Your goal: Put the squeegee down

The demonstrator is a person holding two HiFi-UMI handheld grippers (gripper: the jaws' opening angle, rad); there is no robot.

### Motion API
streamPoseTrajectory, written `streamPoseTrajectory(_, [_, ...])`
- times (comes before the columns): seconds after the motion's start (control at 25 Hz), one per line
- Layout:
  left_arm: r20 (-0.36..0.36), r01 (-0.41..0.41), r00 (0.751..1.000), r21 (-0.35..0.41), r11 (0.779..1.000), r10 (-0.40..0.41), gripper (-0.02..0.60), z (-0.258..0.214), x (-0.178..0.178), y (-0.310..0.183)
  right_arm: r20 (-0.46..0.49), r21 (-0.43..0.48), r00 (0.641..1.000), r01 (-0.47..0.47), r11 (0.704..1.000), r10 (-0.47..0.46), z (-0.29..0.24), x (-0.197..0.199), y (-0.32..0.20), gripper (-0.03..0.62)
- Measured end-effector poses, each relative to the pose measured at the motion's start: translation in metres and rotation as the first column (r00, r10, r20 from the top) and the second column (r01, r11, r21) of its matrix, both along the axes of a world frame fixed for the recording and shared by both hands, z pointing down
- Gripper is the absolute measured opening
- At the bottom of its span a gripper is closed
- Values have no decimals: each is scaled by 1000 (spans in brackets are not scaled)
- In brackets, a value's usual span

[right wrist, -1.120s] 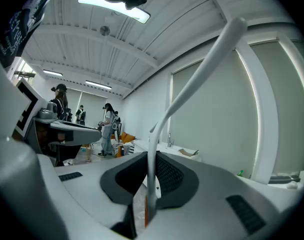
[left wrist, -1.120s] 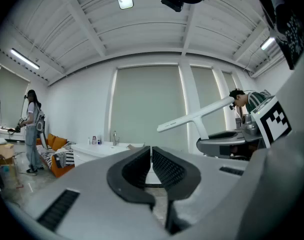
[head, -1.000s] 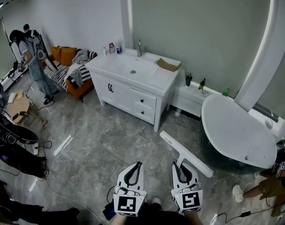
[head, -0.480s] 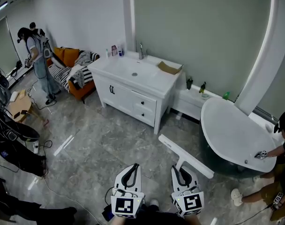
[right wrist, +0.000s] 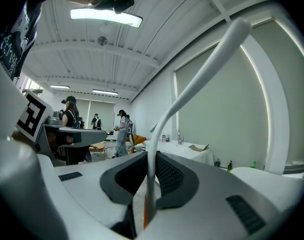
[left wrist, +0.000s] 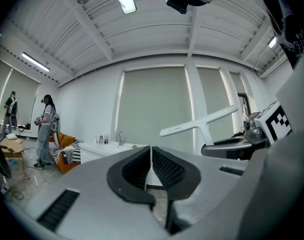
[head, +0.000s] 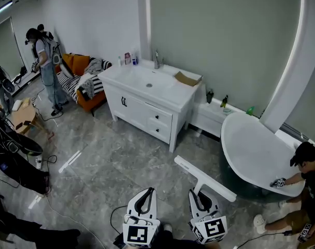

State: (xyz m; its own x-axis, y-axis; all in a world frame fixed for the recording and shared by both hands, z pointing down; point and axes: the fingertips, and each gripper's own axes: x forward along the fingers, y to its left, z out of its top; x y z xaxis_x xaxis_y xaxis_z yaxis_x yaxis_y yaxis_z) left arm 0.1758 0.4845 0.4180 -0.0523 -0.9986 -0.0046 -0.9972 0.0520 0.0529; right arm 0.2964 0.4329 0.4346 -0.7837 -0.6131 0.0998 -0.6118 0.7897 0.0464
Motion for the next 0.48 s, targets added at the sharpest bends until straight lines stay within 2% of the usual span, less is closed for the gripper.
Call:
streamPoseTrajectory(0.24, [5, -4, 1000, -5, 1000, 4, 15, 5, -18, -24, -7, -10, 1000, -7, 1000, 7, 5, -16, -23, 55])
streamPoseTrajectory(0.48, [21, -51, 998, -19, 999, 52, 15, 4, -50, -63, -15, -47, 999, -46, 998, 45, 12, -48, -60, 55])
